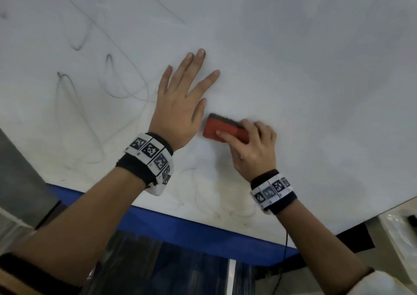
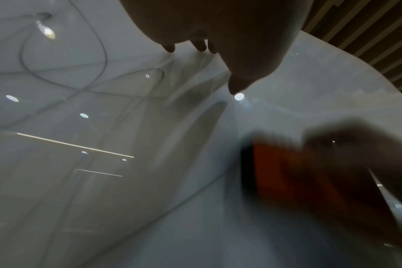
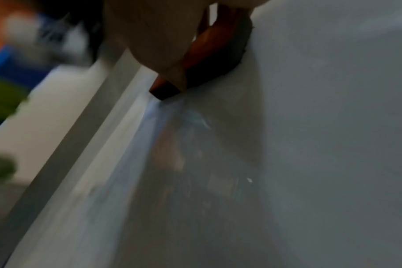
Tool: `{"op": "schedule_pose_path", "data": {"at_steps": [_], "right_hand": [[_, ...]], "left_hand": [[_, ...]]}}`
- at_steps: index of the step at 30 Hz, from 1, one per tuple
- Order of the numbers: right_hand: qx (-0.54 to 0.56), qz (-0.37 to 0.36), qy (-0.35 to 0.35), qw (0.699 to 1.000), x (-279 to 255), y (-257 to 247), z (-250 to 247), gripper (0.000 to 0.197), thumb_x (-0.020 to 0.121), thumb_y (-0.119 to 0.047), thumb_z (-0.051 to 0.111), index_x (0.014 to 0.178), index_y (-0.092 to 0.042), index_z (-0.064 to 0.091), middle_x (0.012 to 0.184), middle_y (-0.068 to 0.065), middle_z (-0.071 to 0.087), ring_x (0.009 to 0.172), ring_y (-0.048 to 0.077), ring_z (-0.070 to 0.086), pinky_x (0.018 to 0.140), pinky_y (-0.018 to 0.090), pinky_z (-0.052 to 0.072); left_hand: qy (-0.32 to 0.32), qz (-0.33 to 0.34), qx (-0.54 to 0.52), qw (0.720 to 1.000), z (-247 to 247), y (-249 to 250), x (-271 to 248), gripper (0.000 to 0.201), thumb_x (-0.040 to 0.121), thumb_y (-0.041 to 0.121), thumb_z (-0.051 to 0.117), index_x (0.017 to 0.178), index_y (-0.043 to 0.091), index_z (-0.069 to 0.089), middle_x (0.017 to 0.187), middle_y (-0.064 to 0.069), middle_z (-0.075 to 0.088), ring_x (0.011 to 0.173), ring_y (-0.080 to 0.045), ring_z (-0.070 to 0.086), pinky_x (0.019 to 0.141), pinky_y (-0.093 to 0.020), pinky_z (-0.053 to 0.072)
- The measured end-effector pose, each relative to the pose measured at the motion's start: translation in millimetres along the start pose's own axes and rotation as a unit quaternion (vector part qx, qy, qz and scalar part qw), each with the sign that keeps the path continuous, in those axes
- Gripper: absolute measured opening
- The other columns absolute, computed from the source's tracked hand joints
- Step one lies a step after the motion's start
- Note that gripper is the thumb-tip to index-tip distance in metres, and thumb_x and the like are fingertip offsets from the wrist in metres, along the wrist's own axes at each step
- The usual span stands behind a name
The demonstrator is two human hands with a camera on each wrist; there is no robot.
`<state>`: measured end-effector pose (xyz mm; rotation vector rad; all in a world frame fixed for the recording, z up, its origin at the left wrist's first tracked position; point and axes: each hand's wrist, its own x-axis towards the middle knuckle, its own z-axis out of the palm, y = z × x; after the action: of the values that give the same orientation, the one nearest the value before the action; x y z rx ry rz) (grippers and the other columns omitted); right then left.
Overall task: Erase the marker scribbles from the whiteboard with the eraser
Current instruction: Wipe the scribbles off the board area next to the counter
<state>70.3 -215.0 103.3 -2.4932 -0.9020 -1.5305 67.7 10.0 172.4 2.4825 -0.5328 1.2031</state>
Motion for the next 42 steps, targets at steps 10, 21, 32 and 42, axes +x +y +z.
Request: {"op": "schedule_pose_path", "data": {"at_steps": [10,21,32,42], "right_hand": [[-0.009,-0.206,-0.302,0.931,-144.7,-49.2,65.7,0.036,0.076,-0.012,0.077,0.109,-0.026,0.075,0.122,0.008,0.065,0.106,0.031,0.052,0.099,0.045,0.036],[0.051,-0.077,-0.089,0.992,-76.4,-35.8,60.8,0.04,0.09,-0.003,0.061,0.118,-0.028,0.074,0.121,0.011,0.065,0.106,0.032,0.05,0.096,0.047,0.039],[0.066,-0.09,-0.199,0.974,-129.7,-31.7,49.2,0.037,0.075,-0.004,0.07,0.104,-0.025,0.077,0.12,0.011,0.067,0.11,0.031,0.047,0.101,0.045,0.039],[0.035,-0.085,-0.212,0.973,-200.6,2.0,44.8,0.05,0.066,-0.003,0.086,0.106,-0.03,0.072,0.119,0.008,0.064,0.104,0.032,0.05,0.093,0.046,0.038]], "left_hand": [[-0.017,-0.013,-0.009,1.0,0.7,3.6,-5.6,0.073,0.093,0.001,0.055,0.159,0.024,0.034,0.17,-0.013,0.015,0.159,-0.027,0.011,0.128,-0.055,0.014],[-0.028,-0.023,0.027,0.999,12.0,3.6,-8.7,0.068,0.098,0.029,0.062,0.16,0.02,0.033,0.168,-0.02,0.018,0.158,-0.034,0.014,0.127,-0.057,0.013],[0.003,-0.058,0.058,0.997,24.1,22.1,-7.9,0.071,0.101,0.05,0.058,0.157,0.013,0.036,0.164,-0.027,0.023,0.155,-0.042,0.02,0.126,-0.059,0.016],[0.015,-0.075,0.053,0.996,29.6,26.8,-9.6,0.072,0.102,0.056,0.053,0.157,0.013,0.035,0.164,-0.028,0.023,0.155,-0.043,0.019,0.125,-0.06,0.017]]}}
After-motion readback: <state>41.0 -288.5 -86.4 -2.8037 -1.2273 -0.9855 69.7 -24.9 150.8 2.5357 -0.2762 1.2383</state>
